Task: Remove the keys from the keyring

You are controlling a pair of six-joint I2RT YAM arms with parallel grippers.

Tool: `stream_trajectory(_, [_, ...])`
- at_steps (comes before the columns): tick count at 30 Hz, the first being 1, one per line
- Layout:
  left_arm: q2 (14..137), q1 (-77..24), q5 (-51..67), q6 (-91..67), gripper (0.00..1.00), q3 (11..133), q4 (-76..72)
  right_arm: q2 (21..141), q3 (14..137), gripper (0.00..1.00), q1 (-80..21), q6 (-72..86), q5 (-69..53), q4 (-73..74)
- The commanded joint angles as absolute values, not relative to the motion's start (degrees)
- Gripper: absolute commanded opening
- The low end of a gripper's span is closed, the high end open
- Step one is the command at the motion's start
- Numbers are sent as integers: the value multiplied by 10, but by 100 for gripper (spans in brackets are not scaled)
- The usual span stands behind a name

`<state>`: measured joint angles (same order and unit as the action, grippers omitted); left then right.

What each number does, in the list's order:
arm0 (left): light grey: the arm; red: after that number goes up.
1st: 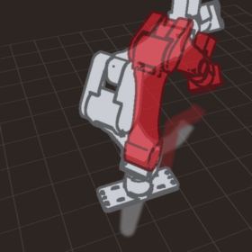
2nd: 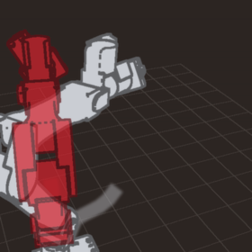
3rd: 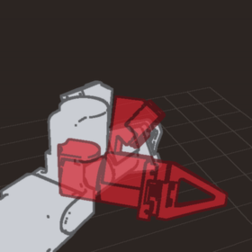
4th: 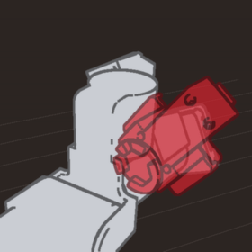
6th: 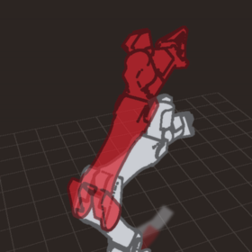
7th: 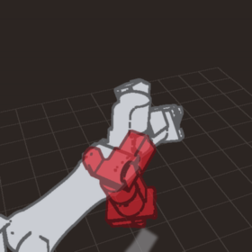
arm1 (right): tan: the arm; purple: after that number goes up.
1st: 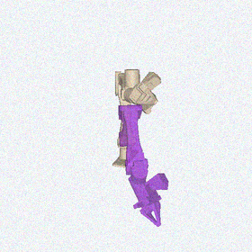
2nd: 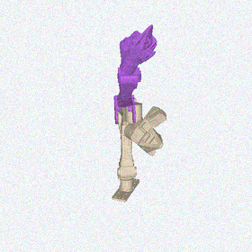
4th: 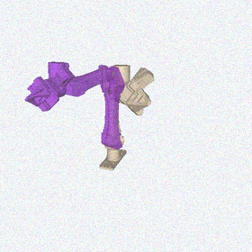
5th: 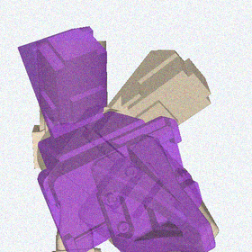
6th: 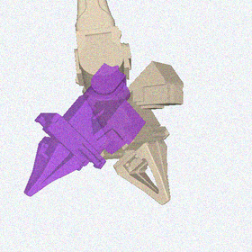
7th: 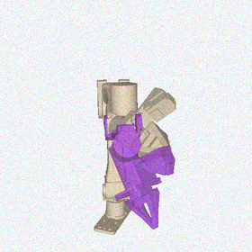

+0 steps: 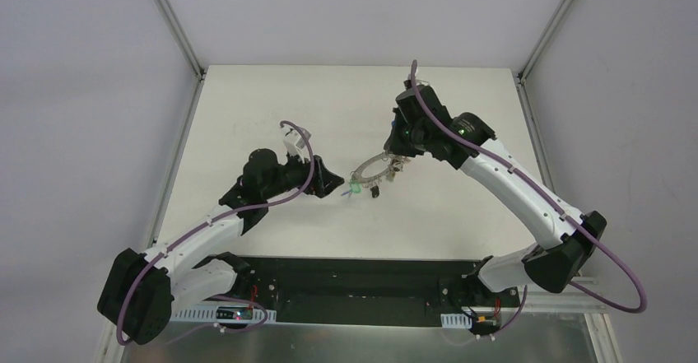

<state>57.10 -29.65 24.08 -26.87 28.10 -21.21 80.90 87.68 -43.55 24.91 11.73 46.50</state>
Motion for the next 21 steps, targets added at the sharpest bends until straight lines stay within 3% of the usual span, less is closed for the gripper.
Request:
stream_trajectory(1, [583, -320, 259, -131, 79, 310, -256, 784, 919, 0, -431, 229, 91, 460])
stream_trajectory(5, [599, -356, 246, -66, 81, 322, -263, 788, 935, 0, -429, 226, 84, 469])
stream_trajectory(11, [626, -397, 225, -48, 74, 332, -273, 788, 952, 0, -426, 223, 84, 476])
stream_trajectory(18, [611, -397, 231, -57, 72, 305, -292, 789, 965, 0, -424, 220, 88, 481])
stream_trajectory(21, [602, -397, 235, -69, 65, 292, -290, 788, 967, 0, -423, 220, 87, 481])
